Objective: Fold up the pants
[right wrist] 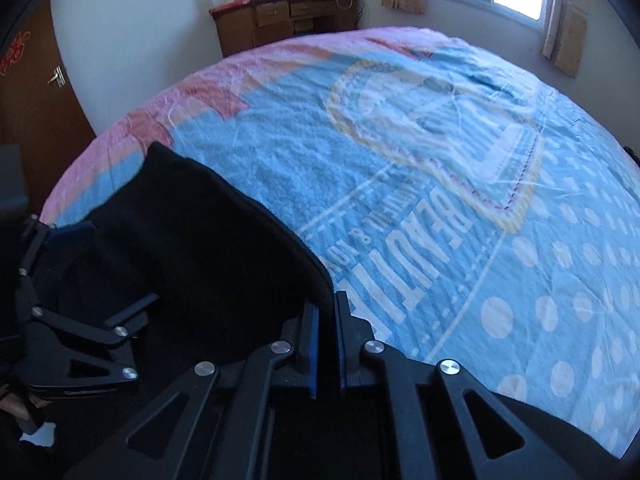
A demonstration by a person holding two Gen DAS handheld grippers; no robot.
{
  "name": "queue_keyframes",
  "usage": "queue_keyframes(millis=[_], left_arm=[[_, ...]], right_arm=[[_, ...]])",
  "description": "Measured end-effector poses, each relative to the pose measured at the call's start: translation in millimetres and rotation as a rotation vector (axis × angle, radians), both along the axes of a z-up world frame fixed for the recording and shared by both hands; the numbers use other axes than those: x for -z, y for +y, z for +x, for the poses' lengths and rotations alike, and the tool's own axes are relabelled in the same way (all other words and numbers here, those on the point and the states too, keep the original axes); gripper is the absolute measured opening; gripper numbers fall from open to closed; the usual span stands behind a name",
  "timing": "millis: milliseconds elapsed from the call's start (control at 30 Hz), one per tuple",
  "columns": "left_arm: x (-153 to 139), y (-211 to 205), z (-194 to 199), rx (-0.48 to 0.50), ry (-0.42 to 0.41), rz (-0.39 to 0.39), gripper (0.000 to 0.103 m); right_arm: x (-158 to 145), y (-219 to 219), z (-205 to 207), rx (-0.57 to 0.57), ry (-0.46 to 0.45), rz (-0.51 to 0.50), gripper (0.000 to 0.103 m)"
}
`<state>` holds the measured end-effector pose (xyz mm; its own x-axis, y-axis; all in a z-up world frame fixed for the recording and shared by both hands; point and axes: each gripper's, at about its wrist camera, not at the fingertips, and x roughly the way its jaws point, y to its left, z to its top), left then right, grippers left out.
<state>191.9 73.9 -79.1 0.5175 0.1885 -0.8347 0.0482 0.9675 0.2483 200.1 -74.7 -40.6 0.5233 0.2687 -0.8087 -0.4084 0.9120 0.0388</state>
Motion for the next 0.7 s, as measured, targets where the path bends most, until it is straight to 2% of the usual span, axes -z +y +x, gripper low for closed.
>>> queue_keyframes(millis=[100, 267, 333, 433, 500, 600, 700], left_arm=[[-1.7, 5.1, -6.3, 0.008, 0.003, -0.026, 0.103], [-14.6, 32.9, -32.8, 0.056, -0.008, -0.215, 0.103], [-19.5, 46.1, -43.2, 0.075, -0.019, -0.26, 0.103], [-28.1, 60.3, -47.4, 0.081, -0.037, -0.265, 0.103], [-37.7, 67.1, -46.2, 0.07, -0.057, -0.28, 0.103], [-53.7, 76.0, -38.2, 0.067, -0.066, -0.384, 0.103], [-57.6, 74.5, -22.9, 0.075, -0.021, -0.465, 0.103]], right_arm=[[-22.3, 4.9, -26.4, -0.012, -0.088, -0.003, 0.007], [-41.5, 20.3, -76.5, -0.053, -0.209, -0.047, 0.007], [-40.7, 28.4, -97.1, -0.073, -0.26, -0.088, 0.007], [-28.5, 47.7, -128.9, -0.11, -0.348, -0.197, 0.007], [-20.8, 53.5, -140.0, -0.115, -0.368, -0.219, 0.007], [-13.0, 60.0, -151.7, -0.119, -0.39, -0.24, 0.007], [-8.9, 63.3, -160.2, -0.118, -0.416, -0.259, 0.007]])
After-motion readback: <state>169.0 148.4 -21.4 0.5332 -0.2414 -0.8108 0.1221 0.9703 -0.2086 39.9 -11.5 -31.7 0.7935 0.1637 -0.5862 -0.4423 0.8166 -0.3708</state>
